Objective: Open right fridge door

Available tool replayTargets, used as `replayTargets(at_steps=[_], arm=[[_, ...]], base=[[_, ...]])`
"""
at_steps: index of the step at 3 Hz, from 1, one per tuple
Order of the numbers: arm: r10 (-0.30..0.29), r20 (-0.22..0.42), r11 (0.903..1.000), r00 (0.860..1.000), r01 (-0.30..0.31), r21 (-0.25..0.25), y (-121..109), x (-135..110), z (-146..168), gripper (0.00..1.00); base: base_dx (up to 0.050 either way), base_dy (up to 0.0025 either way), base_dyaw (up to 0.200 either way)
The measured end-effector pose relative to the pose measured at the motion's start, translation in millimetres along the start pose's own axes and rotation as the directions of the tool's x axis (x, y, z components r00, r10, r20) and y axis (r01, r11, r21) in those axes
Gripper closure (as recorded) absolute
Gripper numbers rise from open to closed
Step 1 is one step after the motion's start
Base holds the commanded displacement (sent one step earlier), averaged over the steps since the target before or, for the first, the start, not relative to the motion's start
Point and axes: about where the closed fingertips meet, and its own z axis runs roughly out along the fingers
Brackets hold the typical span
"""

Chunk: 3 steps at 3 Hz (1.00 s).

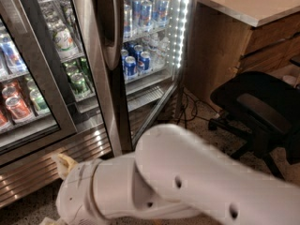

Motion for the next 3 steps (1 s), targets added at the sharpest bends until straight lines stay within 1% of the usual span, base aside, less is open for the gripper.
replayTargets(at_steps=[1,2,3], arm=[[0.037,-0.034,0.9947,0.999,-0.033,0.098,-5.5,5.7,6.4,0.00],[0.037,-0.034,0.9947,0.999,-0.033,0.098,-5.6,5.7,6.4,0.00],[0.048,-0.015,0.9900,0.999,-0.045,0.133,-16.5,6.6,9.8,0.00]], base=[[0.000,0.00000,0.000],[0.000,0.00000,0.000],[0.000,0.00000,0.000]])
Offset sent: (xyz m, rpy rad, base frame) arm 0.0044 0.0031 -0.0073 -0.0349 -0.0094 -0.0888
